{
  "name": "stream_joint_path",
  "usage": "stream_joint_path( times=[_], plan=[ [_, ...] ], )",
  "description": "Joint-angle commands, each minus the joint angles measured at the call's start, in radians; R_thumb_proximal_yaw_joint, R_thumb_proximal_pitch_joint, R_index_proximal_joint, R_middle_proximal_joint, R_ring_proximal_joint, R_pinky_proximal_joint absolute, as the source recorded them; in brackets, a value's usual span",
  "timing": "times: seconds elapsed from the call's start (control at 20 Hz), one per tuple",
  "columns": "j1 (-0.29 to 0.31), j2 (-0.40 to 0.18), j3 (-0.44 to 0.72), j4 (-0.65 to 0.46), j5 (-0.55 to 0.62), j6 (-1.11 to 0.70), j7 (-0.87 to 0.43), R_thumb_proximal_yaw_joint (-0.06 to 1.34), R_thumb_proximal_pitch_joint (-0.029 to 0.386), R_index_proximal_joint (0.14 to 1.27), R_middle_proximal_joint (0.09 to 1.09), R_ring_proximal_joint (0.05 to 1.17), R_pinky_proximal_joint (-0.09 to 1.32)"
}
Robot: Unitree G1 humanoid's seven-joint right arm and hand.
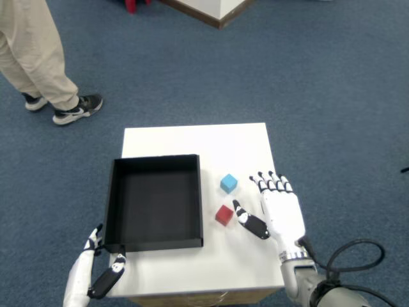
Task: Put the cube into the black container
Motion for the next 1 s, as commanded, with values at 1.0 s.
stream_joint_path(
  times=[1.0],
  plan=[
    [-0.138, 0.011, 0.069, -0.084, -0.028, -0.008, -0.144, 0.50, 0.133, 0.49, 0.25, 0.16, -0.01]
  ],
)
